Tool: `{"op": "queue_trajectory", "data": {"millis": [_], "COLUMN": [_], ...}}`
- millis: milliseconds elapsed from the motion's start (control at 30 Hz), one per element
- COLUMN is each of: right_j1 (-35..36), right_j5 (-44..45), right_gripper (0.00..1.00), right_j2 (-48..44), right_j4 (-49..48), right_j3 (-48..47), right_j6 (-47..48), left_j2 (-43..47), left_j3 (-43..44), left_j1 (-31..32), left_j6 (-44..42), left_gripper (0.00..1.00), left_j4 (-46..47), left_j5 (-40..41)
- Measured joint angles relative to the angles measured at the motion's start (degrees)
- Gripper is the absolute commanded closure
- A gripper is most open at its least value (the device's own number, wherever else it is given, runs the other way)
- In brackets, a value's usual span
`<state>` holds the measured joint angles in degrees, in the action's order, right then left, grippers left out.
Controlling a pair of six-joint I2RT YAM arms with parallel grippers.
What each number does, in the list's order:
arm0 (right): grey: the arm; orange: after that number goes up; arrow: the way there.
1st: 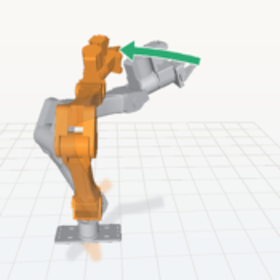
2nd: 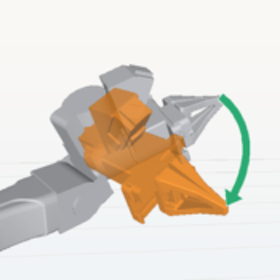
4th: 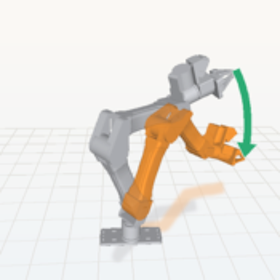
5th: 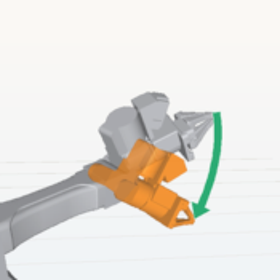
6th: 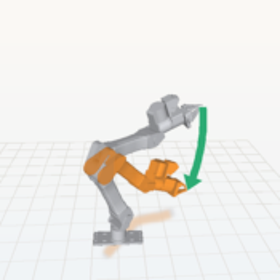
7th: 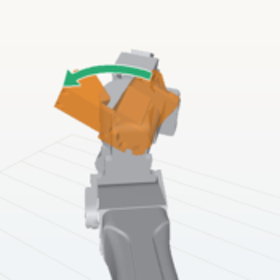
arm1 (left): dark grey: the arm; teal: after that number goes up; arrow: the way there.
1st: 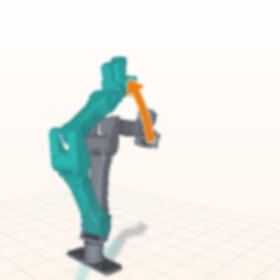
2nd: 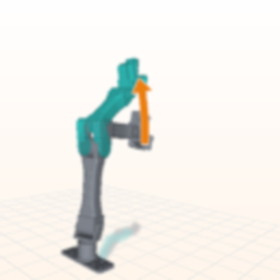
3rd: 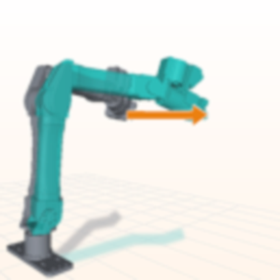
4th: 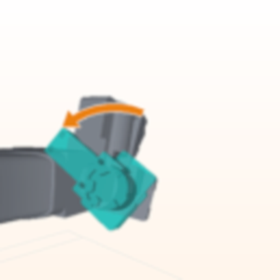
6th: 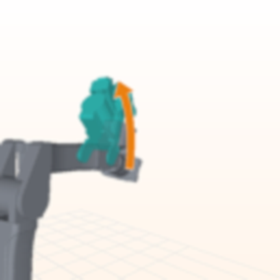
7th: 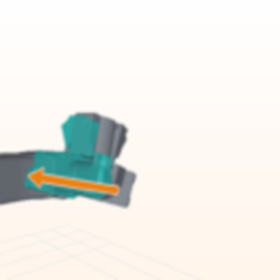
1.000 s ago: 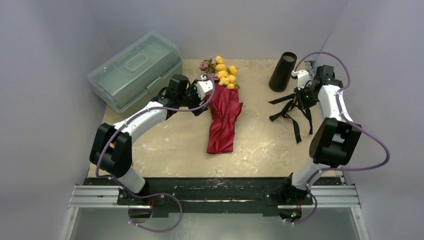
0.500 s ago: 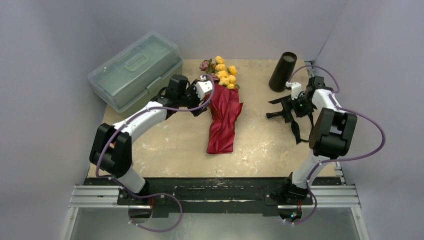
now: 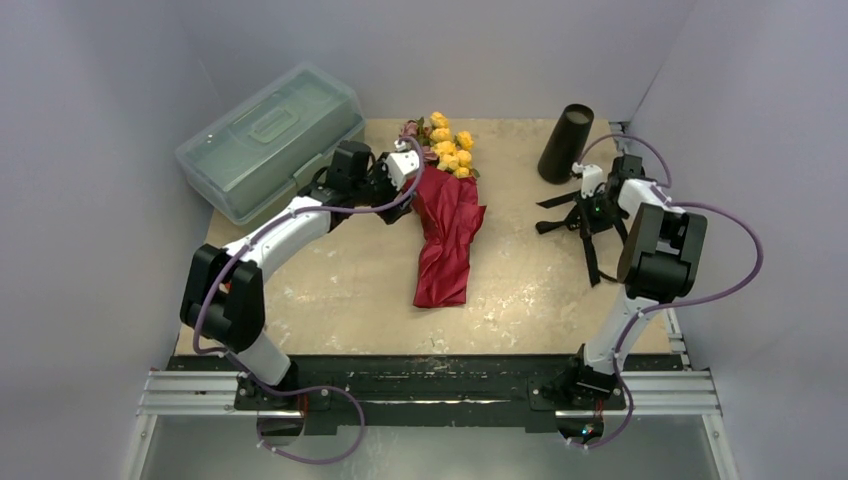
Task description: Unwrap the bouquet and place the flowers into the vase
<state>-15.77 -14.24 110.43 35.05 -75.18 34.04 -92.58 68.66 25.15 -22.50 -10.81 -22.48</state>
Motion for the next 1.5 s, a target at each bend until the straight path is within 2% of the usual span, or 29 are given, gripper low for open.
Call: {"op": "queue_trajectory", "data": {"millis": [167, 600, 667, 733, 867, 1100, 1267, 1500], "right_j1": [0.00, -0.04, -0.07, -0.07, -0.17, -2.10, -5.49, -5.99], "right_j5": [0.90, 4.68, 4.61, 4.24, 4.20, 4.17, 4.24, -0.39], "right_gripper": [1.00, 0.99, 0.82, 0.67, 0.45, 0.21, 0.16, 0.18], "right_j2": [2.97, 17.99, 19.34, 19.41, 19.15, 13.70, 5.57, -9.73], "right_j4": [-0.85, -10.97, -12.26, -13.05, -13.38, -10.12, -5.81, -1.64], "right_j3": [-7.37, -44.87, -47.41, -47.71, -47.34, -38.95, -32.54, -21.07], "right_j6": [-4.96, -21.35, -22.69, -23.78, -23.67, -21.18, -17.29, -12.92], "left_j2": [-1.64, -4.13, -4.28, -4.52, -5.14, -6.54, -7.34, -11.10], "left_j3": [2.54, 6.78, 7.02, 7.19, 7.23, 7.23, 7.37, 9.68], "left_j1": [-2.05, -6.93, -7.02, -7.02, -7.02, -6.88, -4.61, 4.17], "left_j6": [2.73, 8.59, 8.94, 9.51, 10.10, 11.19, 11.54, 12.09], "left_gripper": [0.36, 0.38, 0.38, 0.37, 0.36, 0.34, 0.33, 0.34], "left_j4": [0.02, -0.90, -0.90, -0.87, -0.81, 0.52, 2.51, 5.07], "left_j5": [-0.63, -1.31, -1.33, -1.33, -1.31, -2.29, -1.95, 0.74]}}
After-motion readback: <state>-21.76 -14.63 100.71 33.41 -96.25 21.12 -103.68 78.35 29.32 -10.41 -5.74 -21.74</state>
